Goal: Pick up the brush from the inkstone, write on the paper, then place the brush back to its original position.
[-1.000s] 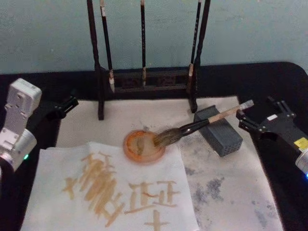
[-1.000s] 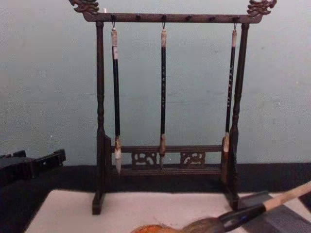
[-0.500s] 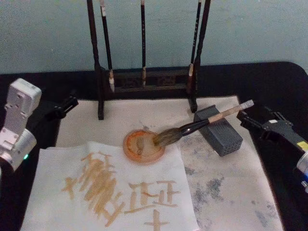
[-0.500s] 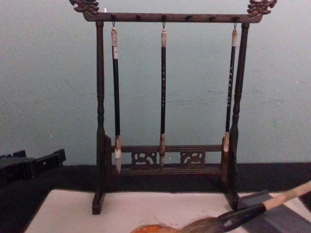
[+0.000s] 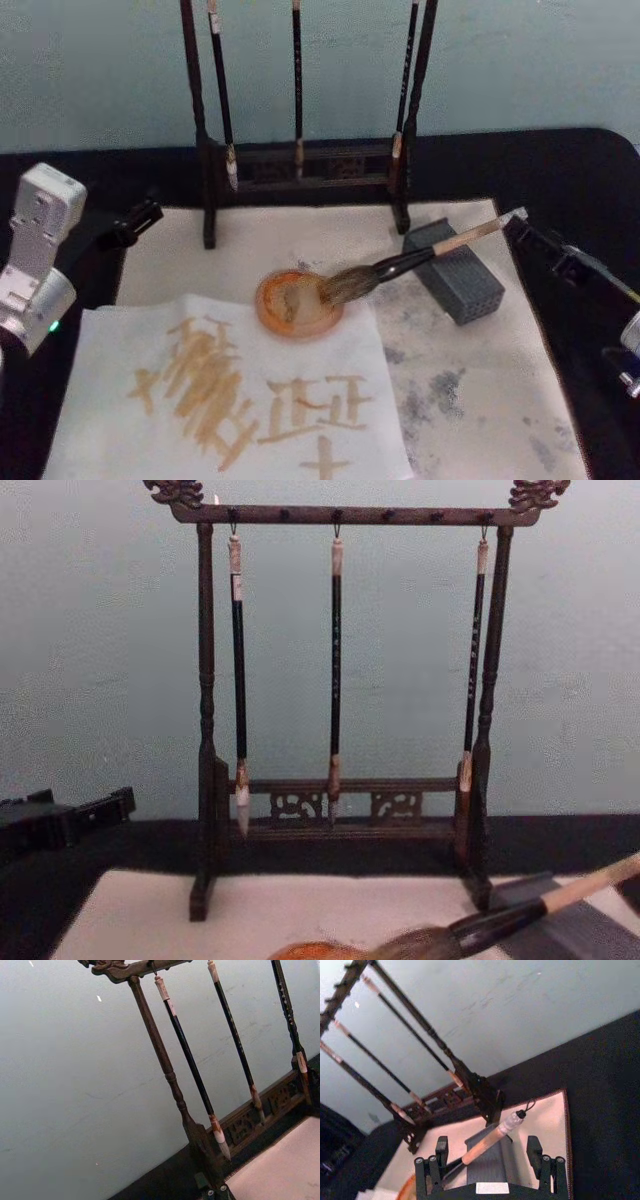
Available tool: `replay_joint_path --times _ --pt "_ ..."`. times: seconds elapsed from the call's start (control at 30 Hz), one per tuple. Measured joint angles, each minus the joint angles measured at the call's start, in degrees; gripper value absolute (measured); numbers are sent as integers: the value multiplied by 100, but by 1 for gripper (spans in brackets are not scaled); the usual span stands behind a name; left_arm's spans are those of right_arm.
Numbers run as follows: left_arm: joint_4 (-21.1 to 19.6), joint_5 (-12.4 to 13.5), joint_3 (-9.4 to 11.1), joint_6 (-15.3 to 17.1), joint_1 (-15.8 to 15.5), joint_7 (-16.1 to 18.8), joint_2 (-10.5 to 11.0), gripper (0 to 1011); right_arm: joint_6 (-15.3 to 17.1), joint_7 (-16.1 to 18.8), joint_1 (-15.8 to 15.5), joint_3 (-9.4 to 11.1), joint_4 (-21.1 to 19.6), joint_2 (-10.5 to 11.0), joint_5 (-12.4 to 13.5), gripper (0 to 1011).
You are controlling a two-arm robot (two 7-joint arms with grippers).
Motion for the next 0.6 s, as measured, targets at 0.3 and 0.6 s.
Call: replay_joint_path --times 0.3,0.6 --pt "0 0 0 0 0 0 0 1002 234 -78 101 78 197 -143 654 1008" --pt "0 0 0 0 0 0 0 1000 394 -98 241 84 389 -216 1118 1008"
